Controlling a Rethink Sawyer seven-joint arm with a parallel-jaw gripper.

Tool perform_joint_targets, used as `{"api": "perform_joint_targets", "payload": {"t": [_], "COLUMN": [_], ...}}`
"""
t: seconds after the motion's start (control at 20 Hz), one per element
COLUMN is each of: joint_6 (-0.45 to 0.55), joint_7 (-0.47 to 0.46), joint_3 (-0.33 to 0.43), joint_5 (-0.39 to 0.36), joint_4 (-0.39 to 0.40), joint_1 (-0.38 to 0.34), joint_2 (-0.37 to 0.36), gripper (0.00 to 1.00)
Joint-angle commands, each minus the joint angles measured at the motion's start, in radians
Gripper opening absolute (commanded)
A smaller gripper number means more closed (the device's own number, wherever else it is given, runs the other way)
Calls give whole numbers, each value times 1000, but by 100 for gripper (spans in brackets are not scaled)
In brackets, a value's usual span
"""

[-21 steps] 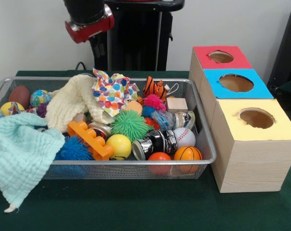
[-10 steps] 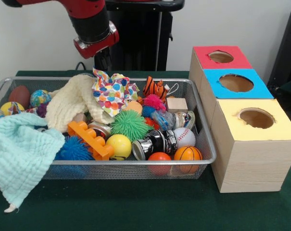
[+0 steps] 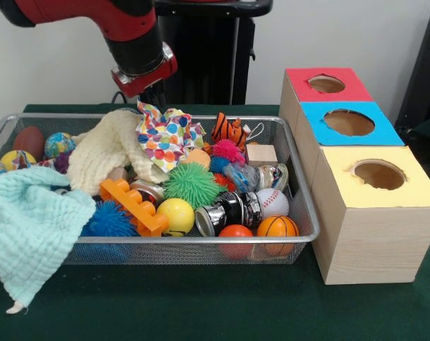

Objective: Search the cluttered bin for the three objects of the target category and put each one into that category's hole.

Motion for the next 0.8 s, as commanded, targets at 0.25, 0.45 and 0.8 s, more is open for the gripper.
{"api": "perform_joint_targets", "payload": {"t": [0.25,0.45,0.8], "joint_6": [-14,-5,6], "joint_7": [-87,-100,-95], "joint_3": [0,3,2], "joint_5": [-47,-51,-38], "joint_4": [-132,-142,-132], "joint_1": [-20,-16,-21], "joint_2": [33,36,33], "gripper": [0,0,100]}}
